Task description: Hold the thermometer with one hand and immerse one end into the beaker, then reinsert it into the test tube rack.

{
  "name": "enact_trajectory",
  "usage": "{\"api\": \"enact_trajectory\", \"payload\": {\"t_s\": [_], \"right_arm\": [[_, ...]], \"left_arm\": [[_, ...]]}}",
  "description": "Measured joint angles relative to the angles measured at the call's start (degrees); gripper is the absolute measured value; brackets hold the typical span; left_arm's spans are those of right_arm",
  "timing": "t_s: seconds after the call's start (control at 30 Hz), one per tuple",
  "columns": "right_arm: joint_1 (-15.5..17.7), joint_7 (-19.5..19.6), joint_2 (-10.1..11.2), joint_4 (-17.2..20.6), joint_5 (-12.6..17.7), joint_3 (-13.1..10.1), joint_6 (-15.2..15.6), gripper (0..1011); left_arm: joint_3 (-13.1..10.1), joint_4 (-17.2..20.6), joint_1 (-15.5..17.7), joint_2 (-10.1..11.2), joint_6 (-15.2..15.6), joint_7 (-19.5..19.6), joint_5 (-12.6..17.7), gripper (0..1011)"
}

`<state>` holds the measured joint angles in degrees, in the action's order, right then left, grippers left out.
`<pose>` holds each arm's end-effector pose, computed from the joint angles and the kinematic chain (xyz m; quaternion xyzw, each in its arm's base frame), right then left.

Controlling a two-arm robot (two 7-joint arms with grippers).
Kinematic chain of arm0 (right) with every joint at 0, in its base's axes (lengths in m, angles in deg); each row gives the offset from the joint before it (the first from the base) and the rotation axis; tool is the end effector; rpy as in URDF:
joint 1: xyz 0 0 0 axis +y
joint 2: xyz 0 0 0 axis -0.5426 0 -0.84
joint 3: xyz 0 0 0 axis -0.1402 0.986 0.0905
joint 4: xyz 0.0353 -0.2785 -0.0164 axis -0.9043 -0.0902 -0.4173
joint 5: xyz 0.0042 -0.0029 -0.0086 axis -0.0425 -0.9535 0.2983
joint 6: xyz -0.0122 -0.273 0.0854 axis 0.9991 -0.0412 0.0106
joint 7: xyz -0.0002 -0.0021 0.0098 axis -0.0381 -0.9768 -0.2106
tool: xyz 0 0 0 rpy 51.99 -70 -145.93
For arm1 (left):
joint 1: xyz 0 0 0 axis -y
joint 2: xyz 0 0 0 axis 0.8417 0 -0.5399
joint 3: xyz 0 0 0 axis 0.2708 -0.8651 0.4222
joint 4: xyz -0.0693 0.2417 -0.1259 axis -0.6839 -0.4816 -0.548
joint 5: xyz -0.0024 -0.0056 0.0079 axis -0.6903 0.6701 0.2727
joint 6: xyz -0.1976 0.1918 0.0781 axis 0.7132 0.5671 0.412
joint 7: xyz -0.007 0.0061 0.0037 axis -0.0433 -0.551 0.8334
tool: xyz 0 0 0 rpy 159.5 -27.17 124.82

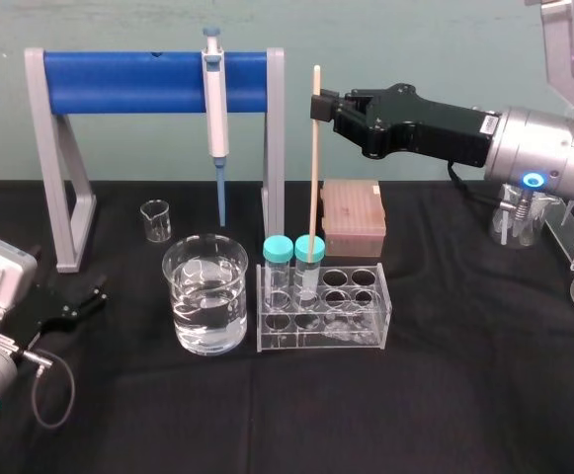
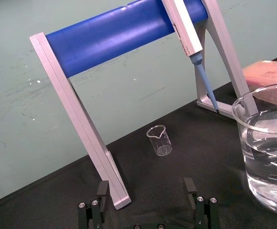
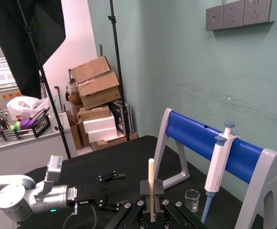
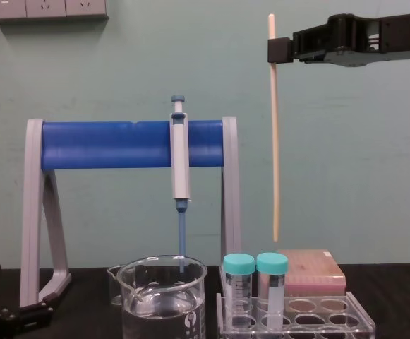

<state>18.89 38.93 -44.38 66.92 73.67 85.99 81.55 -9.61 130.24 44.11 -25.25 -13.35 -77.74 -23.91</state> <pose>0.4064 -0.0463 -0.0841 -0.0062 0.0078 -0.2473 0.9689 0.3354 0.0835 -0.2908 0.1413 -0.1325 0.5800 0.7912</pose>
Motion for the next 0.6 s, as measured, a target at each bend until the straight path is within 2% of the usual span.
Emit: {"api": "enact_trajectory", "payload": {"t_s": [0.27, 0.6], "right_arm": [[-0.6, 0.8, 0.0, -0.1, 0.7, 1.1, -0.7, 55], [-2.7, 3.2, -3.5, -2.3, -0.4, 4.1, -3.8, 55]], "left_arm": [[0.0, 0.0, 0.0, 0.0, 0.0, 0.0, 0.0, 1004], [0.0, 0.0, 0.0, 0.0, 0.0, 0.0, 0.0, 1004]]}}
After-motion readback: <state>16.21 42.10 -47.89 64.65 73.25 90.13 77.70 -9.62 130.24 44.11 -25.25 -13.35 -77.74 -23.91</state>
